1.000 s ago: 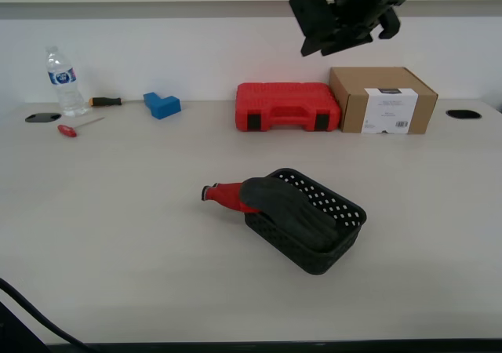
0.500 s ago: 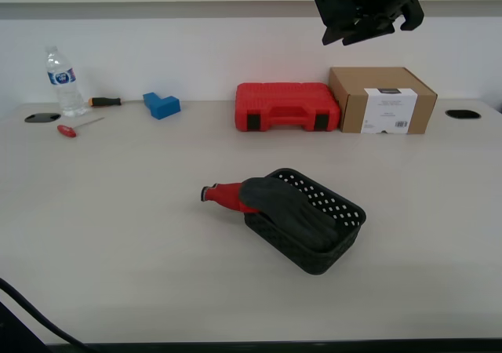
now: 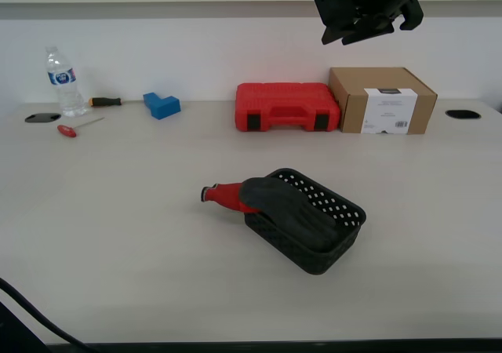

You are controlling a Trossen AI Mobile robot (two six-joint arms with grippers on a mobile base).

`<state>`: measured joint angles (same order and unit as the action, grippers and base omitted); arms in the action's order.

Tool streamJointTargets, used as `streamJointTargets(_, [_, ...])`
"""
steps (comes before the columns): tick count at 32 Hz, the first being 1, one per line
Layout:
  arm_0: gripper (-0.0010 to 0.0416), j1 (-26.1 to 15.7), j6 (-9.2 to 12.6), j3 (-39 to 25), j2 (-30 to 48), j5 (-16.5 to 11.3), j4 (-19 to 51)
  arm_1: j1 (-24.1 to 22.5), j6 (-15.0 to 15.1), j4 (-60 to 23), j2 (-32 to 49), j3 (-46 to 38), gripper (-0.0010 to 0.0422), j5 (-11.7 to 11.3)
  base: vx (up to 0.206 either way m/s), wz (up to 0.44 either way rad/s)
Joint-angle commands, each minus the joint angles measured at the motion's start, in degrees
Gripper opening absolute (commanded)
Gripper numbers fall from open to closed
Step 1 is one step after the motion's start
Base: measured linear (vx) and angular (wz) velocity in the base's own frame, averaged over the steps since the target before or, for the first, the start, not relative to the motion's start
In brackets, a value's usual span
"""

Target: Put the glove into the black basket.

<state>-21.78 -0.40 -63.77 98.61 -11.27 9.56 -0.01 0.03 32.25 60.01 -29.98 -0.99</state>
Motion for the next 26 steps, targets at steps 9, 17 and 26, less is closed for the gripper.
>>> streamJointTargets(9, [0.0199, 0.0, 0.0, 0.0, 0.0, 0.0, -0.2, 0.0, 0.0, 0.0, 0.0, 0.0, 0.0000, 0.0, 0.000, 0.000])
streamJointTargets(17, [0.0199, 0.0, 0.0, 0.0, 0.0, 0.0, -0.2, 0.0, 0.0, 0.0, 0.0, 0.0, 0.0000, 0.0, 0.000, 0.000])
streamJointTargets(26, [0.0199, 0.0, 0.0, 0.0, 0.0, 0.0, -0.2, 0.0, 0.0, 0.0, 0.0, 0.0, 0.0000, 0.0, 0.000, 0.000])
